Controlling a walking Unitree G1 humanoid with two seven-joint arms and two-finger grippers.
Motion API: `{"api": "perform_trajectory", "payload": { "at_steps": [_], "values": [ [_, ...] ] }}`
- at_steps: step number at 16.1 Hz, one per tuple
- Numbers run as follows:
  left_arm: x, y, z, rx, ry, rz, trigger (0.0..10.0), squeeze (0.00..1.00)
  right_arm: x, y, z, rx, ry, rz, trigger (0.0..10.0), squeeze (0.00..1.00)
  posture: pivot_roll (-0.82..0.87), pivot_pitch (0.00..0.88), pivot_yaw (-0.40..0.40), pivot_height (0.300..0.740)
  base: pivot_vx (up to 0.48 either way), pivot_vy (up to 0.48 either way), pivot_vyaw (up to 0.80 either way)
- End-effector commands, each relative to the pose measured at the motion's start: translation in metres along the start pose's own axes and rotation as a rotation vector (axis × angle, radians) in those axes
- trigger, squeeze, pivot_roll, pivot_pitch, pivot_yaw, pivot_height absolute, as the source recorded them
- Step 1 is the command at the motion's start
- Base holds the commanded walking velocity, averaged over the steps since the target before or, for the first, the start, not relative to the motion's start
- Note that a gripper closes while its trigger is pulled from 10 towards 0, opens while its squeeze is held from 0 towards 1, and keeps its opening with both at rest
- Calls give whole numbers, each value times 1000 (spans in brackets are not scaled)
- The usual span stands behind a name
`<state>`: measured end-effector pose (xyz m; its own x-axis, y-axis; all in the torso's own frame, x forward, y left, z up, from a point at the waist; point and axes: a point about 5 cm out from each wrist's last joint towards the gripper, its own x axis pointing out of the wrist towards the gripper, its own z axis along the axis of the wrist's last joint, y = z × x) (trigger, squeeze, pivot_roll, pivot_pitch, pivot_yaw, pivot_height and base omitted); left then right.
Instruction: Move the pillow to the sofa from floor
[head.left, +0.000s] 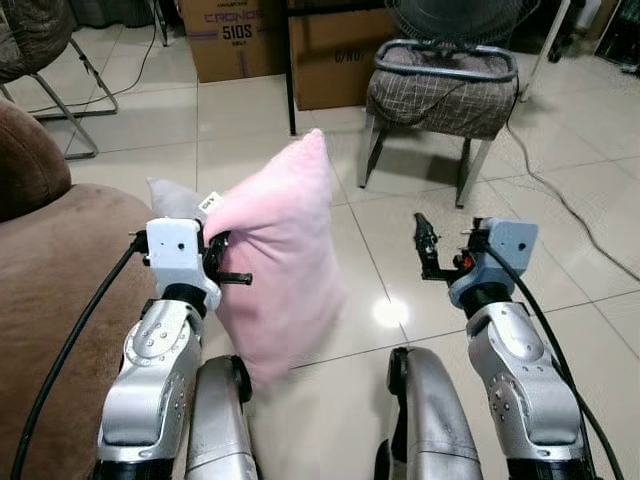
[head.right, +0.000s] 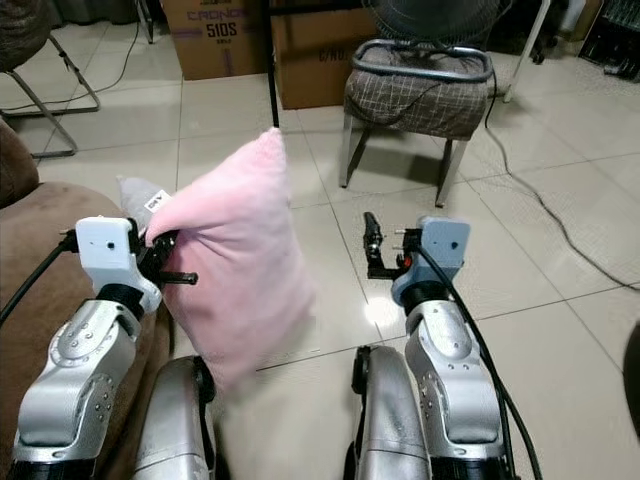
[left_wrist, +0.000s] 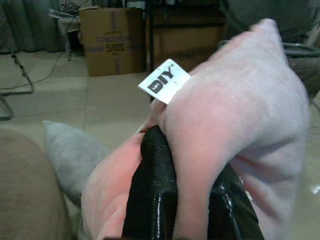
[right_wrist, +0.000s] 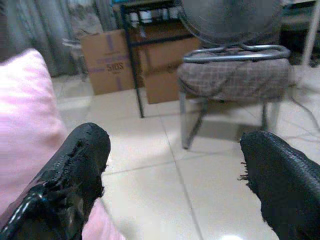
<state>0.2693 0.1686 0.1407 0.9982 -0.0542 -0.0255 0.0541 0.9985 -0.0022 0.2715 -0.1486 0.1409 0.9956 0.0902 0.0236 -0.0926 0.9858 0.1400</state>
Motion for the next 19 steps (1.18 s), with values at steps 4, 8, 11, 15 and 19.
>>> {"api": "perform_trajectory", "payload": {
  "at_steps": [4,8,11,15,19],
  "values": [
    [2,2,7,39,-25,11,2824,0,9,14,4,-9,-15,68,10000,0,-6,0,10,533,0,0,0],
    [9,-2,10,72,-35,10,10000,0,10,6,8,-79,-32,27,10000,0,-11,0,11,573,0,0,0],
    [12,2,8,84,-18,47,10000,0,14,5,8,-161,-27,14,10000,0,-8,0,7,597,0,0,0],
    [17,2,6,80,-11,70,10000,0,17,-1,19,-127,-91,-47,10000,0,-26,0,13,636,0,0,0],
    [19,1,6,90,-10,70,10000,0,14,8,17,-114,-73,28,10000,0,-30,0,18,681,0,0,0]
  ]
}}
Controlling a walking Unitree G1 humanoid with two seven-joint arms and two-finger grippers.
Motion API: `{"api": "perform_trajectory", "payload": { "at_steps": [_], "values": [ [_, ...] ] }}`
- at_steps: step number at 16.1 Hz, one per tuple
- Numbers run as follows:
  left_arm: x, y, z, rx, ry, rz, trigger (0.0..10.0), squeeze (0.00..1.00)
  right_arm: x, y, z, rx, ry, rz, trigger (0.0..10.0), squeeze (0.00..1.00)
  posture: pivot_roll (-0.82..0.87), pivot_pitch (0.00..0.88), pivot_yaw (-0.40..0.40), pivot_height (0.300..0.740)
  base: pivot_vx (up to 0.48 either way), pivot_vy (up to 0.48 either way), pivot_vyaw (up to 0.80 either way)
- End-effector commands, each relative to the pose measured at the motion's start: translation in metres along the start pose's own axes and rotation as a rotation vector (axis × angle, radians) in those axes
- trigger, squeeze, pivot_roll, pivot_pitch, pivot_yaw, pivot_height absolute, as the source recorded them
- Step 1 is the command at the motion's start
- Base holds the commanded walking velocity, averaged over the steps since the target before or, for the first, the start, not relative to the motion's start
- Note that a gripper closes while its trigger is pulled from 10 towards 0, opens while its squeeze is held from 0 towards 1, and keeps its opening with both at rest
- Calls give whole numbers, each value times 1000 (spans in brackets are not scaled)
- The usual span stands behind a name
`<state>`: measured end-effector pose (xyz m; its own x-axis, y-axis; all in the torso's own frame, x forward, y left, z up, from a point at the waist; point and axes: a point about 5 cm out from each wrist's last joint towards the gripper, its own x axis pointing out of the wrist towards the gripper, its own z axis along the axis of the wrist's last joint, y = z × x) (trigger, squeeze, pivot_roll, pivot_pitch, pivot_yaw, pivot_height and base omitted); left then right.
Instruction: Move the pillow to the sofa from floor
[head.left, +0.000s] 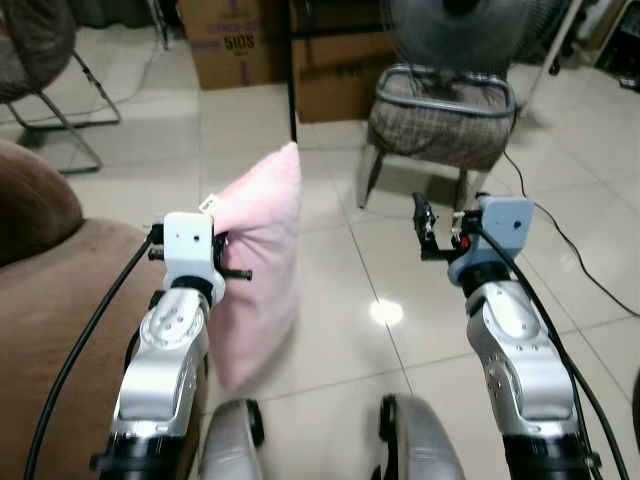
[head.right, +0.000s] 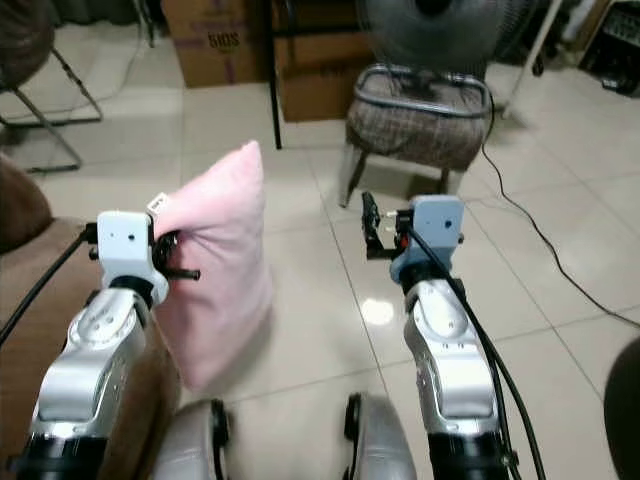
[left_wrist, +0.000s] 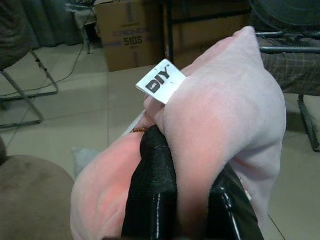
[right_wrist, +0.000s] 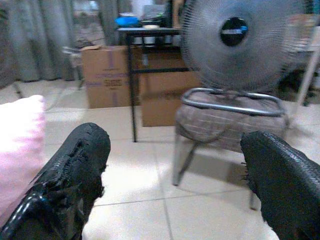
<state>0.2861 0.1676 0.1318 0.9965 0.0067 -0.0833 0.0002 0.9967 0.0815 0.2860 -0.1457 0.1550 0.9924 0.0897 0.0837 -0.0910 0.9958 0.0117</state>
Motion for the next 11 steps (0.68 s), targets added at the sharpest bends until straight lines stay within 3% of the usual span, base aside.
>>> {"api": "perform_trajectory", "payload": {
  "at_steps": [1,7,11],
  "values": [
    [2,3,14,13,-67,21,10000,0,-1,5,3,15,-6,34,10000,0,-26,0,14,686,0,0,0],
    [1,10,12,32,-61,50,10000,0,1,7,5,-39,-13,65,10000,0,-27,0,6,740,0,0,0],
    [-1,7,12,62,-65,29,10000,0,0,8,1,25,6,75,10000,0,-17,0,0,740,0,0,0]
  ]
}}
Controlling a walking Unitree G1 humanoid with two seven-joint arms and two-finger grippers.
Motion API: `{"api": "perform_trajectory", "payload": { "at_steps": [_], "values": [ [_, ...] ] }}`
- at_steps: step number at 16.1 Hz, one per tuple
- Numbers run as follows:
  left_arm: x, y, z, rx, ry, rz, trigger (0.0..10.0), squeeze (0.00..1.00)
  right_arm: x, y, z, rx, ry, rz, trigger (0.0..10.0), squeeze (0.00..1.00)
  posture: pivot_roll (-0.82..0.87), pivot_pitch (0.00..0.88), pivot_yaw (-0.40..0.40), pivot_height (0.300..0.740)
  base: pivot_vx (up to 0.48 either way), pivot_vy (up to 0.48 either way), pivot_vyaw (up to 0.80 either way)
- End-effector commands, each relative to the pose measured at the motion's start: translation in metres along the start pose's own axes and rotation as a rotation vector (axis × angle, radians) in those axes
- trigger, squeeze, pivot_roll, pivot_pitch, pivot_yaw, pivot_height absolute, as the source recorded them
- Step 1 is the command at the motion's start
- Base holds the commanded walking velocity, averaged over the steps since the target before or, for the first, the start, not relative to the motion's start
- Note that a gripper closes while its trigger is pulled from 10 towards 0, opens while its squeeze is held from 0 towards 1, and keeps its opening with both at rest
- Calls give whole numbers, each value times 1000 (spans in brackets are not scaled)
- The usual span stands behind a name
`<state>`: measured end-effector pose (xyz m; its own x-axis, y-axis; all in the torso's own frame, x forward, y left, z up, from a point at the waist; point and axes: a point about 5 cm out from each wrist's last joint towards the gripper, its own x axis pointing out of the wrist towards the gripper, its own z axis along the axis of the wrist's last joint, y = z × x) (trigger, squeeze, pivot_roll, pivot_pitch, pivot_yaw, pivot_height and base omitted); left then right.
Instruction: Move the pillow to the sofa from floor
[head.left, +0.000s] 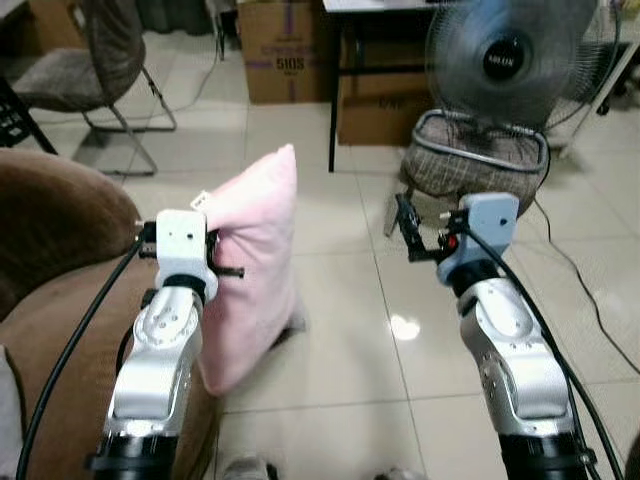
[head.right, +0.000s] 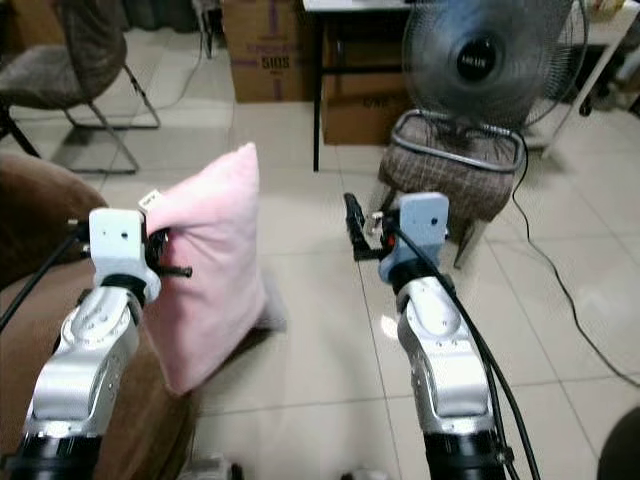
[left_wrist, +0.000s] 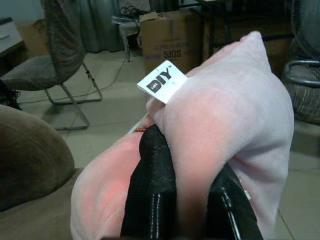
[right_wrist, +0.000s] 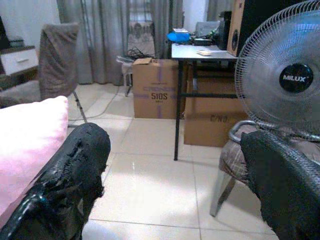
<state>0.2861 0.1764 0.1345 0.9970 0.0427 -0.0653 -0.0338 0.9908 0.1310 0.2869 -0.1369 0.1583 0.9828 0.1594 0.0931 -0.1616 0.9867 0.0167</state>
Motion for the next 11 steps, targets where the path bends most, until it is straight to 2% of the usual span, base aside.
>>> {"api": "perform_trajectory", "payload": {
  "at_steps": [1,5,8,11],
  "values": [
    [-1,1,9,32,-49,1,10000,0,-2,1,-3,20,17,10,10000,0,-15,0,0,740,0,0,0],
    [-2,4,9,42,-49,7,10000,0,-3,7,-5,32,26,47,10000,0,-12,0,4,740,0,0,0],
    [-1,5,9,56,-50,2,10000,0,-3,5,-13,5,75,14,10000,0,-16,0,9,740,0,0,0],
    [-2,5,9,51,-51,-7,10000,0,-5,3,-12,-5,65,10,10000,0,-17,0,11,740,0,0,0]
  ]
}}
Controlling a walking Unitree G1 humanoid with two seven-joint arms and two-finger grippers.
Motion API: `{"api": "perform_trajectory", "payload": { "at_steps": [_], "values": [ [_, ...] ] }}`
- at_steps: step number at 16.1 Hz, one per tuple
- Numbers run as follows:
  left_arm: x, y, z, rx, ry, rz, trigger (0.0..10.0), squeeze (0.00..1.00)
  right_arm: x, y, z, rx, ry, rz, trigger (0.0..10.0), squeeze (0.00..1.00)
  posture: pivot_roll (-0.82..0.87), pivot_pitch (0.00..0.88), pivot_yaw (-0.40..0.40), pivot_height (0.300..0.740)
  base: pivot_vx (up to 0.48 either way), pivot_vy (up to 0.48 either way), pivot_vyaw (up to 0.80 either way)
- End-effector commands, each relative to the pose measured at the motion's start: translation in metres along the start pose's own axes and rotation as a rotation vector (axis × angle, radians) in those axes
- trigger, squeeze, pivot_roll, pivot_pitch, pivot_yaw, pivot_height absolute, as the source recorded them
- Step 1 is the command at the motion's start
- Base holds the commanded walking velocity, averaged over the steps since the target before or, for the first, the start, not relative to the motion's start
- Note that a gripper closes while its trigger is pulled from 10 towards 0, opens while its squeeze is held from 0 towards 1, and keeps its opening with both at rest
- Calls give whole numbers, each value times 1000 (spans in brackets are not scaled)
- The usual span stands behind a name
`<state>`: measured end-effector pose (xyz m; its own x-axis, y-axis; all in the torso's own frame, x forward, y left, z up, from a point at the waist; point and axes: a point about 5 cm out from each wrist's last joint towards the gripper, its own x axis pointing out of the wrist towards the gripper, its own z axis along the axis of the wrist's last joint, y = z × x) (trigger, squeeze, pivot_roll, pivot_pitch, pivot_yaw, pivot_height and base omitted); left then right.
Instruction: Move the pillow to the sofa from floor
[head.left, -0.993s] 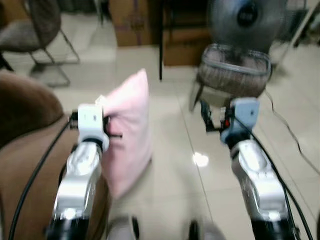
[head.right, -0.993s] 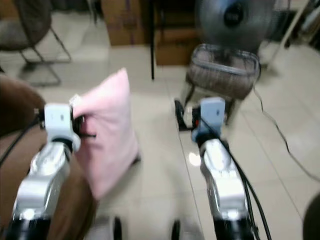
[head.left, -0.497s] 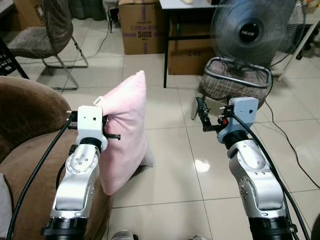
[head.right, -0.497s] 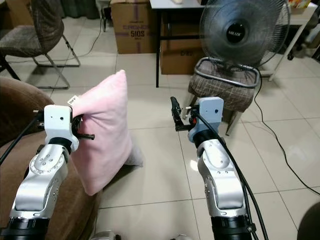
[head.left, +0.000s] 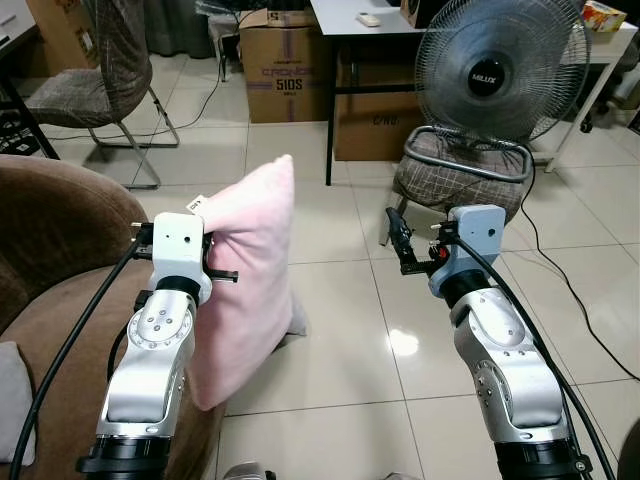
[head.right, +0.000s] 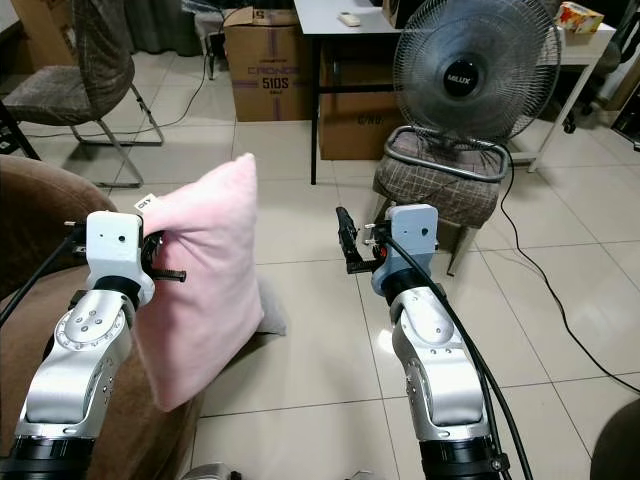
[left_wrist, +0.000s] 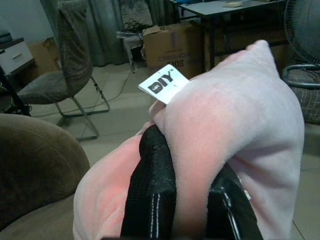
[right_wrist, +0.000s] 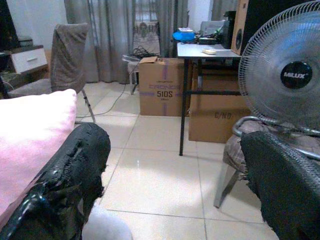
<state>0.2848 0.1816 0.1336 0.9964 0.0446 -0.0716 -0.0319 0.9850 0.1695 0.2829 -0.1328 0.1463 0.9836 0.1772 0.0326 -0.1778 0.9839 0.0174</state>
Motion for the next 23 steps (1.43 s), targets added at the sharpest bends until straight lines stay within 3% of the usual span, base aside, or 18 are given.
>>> {"api": "perform_trajectory", "payload": {
  "at_steps": [1,5,14,23],
  "values": [
    [-1,0,11,12,-57,-7,10000,0,-1,-2,-1,-7,5,-6,10000,0,-17,0,11,740,0,0,0],
    [-3,3,9,15,-50,0,10000,0,-1,-1,-7,-50,42,-16,10000,0,-7,0,3,740,0,412,0],
    [-4,2,8,17,-48,-5,10000,0,-3,-3,-7,-55,42,-27,10000,0,-6,0,-2,740,0,415,0],
    [-6,-3,8,42,-52,-38,10000,0,-4,-4,-11,-54,55,-33,10000,0,-2,0,-4,740,0,0,0]
  ]
}}
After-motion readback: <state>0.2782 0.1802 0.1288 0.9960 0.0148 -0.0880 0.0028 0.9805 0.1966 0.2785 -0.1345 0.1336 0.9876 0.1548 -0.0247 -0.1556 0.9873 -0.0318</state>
